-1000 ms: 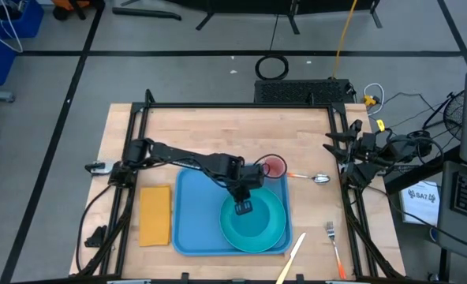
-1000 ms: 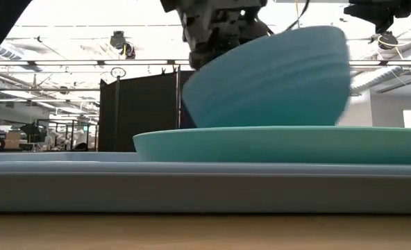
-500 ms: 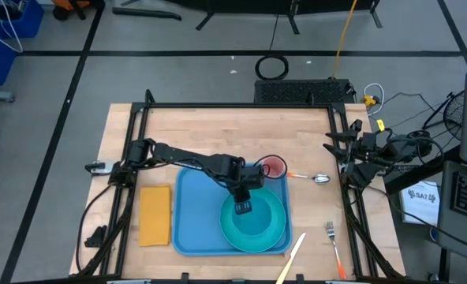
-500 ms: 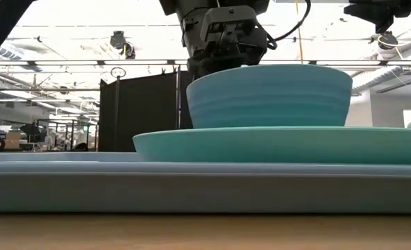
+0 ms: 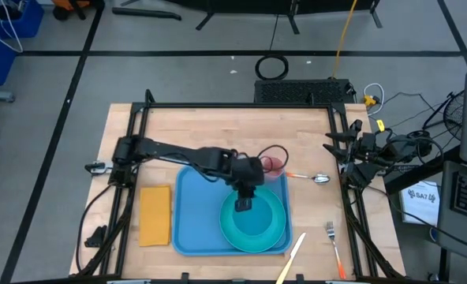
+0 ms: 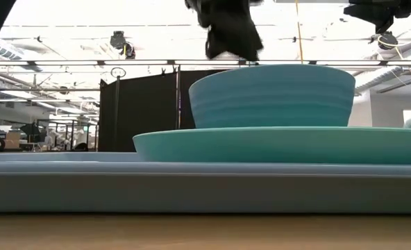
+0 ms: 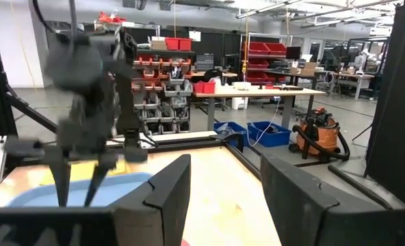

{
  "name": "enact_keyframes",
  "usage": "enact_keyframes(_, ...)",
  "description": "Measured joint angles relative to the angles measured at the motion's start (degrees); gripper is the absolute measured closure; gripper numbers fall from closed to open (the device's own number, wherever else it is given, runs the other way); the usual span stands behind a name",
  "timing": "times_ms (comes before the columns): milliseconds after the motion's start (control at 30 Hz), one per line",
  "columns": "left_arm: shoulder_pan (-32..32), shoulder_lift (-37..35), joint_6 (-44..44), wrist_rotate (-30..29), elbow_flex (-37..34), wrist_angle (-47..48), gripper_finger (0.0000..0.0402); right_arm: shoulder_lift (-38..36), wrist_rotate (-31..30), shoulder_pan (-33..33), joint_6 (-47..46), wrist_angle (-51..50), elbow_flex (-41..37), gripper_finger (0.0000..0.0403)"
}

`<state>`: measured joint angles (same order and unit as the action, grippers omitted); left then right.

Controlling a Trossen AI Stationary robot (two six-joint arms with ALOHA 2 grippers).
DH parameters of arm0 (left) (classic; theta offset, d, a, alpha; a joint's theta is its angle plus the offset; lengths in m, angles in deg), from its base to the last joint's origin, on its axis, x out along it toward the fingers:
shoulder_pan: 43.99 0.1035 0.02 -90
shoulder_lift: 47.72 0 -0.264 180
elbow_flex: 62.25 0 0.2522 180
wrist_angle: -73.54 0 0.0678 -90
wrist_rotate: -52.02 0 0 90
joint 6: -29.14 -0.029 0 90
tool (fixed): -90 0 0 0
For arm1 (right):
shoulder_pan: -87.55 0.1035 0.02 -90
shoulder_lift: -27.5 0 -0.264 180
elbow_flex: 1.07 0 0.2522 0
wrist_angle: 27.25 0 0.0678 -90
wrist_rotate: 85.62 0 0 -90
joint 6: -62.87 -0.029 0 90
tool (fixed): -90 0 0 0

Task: Set up tray
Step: Put the yellow napkin on the blue serving tray to the left of the blue plate

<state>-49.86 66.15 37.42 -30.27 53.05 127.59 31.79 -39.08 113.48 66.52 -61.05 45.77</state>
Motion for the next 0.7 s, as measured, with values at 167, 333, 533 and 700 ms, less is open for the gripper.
enact_keyframes(167,-0.28,-5.80,-8.16,-4.58,-0.85,-0.22,0.0273,0.00,0.02,0.01,-0.01,-0.20,0.00,0.0236)
enact_keyframes(333,0.63,-12.23,-15.14,-2.36,-8.02,-7.38,0.0273,-0.02,-0.05,-0.01,0.01,-0.18,0.00,0.0236)
enact_keyframes(533,5.06,-25.36,-13.65,0.27,-27.87,-27.11,0.0273,-0.02,-0.07,0.01,0.01,-0.24,0.00,0.0236)
enact_keyframes(700,8.18,-40.00,-7.79,-1.14,-48.66,-43.32,0.0273,-0.02,-0.22,0.00,-0.05,-0.18,0.00,0.0236)
